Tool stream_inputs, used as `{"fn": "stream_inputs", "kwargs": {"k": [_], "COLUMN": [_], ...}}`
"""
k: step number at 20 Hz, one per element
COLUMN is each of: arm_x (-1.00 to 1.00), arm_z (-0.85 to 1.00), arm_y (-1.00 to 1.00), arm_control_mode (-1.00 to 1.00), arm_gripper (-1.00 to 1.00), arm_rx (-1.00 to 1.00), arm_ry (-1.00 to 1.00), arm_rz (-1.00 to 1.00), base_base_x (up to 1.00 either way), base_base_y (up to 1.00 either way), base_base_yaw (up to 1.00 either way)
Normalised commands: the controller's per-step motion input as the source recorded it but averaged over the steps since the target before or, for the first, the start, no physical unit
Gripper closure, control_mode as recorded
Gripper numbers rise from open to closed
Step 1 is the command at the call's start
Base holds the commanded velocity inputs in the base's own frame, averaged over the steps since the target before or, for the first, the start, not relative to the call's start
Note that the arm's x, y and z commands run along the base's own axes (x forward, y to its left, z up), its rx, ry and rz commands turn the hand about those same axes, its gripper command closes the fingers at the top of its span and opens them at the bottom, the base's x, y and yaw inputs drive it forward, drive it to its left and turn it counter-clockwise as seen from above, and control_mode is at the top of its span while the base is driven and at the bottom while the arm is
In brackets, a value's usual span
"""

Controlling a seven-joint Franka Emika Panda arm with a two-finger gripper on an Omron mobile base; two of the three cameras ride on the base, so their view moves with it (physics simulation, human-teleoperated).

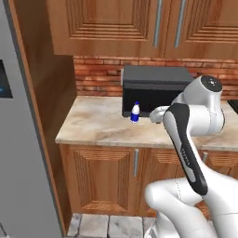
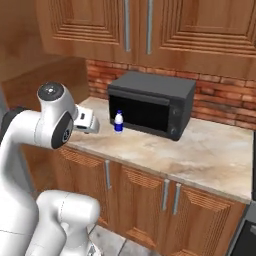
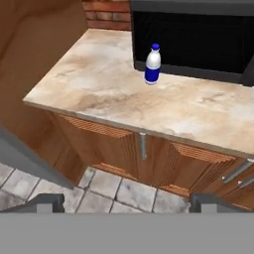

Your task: Place the drinks on the dining counter in a tight cluster.

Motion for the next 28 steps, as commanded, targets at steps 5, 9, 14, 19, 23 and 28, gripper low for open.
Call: {"fn": "stream_inputs", "kwargs": {"k": [5, 9, 14, 19, 23, 28], "arm_x": [0.00, 0.00, 0.00, 0.00, 0.00, 0.00], "arm_z": [0.00, 0.00, 0.00, 0.00, 0.00, 0.00], "arm_y": [0.00, 0.00, 0.00, 0.00, 0.00, 0.00], "arm_control_mode": [1.00, 1.00, 1.00, 1.00, 1.00, 1.00], "arm_gripper": [-1.00, -1.00, -1.00, -1.00, -1.00, -1.00], "arm_rx": [0.00, 0.00, 0.00, 0.00, 0.00, 0.00], "arm_ry": [0.00, 0.00, 0.00, 0.00, 0.00, 0.00], "arm_rz": [0.00, 0.00, 0.00, 0.00, 0.00, 0.00], "base_base_x": [0.01, 0.09, 0.27, 0.38, 0.48, 0.59], "base_base_y": [0.29, 0.32, 0.47, 0.55, 0.25, 0.25], "base_base_yaw": [-0.68, -0.45, -0.06, 0.00, 0.00, 0.00]}}
